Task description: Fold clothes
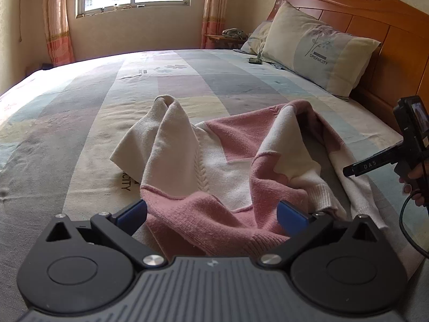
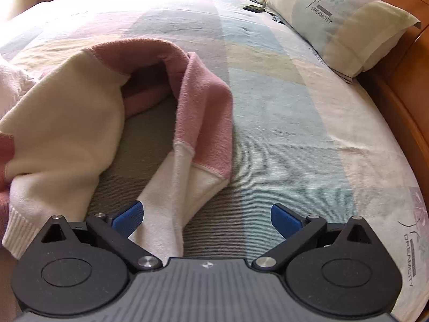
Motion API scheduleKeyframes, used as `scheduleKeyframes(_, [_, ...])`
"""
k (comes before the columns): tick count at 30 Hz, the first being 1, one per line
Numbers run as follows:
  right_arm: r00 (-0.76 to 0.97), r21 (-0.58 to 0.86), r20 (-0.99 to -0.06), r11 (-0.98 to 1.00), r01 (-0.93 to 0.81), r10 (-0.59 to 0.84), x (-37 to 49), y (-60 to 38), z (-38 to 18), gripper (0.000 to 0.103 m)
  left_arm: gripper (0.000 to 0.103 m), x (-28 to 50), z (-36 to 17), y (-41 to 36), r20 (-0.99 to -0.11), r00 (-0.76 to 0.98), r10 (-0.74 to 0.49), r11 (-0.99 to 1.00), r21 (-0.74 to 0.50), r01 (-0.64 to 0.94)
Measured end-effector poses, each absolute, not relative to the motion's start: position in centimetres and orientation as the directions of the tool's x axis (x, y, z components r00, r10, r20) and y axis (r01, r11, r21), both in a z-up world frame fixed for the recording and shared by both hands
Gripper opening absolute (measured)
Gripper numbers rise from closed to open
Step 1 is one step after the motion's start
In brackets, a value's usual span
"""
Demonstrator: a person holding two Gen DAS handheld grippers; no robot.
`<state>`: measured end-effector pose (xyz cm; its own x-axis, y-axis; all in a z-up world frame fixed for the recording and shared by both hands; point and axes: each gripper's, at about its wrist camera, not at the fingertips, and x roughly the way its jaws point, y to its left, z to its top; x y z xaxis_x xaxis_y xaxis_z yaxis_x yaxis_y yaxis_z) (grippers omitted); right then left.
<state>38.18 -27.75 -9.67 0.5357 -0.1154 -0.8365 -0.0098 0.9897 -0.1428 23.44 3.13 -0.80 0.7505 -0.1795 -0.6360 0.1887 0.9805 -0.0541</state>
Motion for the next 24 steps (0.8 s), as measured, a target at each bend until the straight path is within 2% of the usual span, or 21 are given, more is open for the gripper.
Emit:
scheduleKeyframes(4, [0.494,-0.051,-0.868,0.999,-0.003,-0.042,38.6,-27.4,-11.4,0.103,0.102,22.9,-0.8,2.9,-0.636,0.752,-0.173,0.981,-0.042,0.191])
scheduleKeyframes(7, [0.531,0.05,-0.847,0.999,0.005,0.04,36.9,-28.6,-11.4,0.103,0.102,22.8,-1.1,3.1,-0.642,0.746,-0.178,0.98,-0.047,0.193])
scheduleKeyframes(19, [0.638,0.458,-0.677,0.889,-0.024,0.366,30.9,-32.2,-11.6,0.103,0.102,22.6,-2.7,1.7,-0.672,0.706,-0.224,0.972,-0.095,0.217])
scheduleKeyframes(24, [0.647,0.485,-0.643,0.871,-0.071,0.411,30.4,-30.4,-11.3,0.093,0.102,22.2,-2.5,1.7,-0.669,0.71,-0.222,0.972,-0.092,0.216])
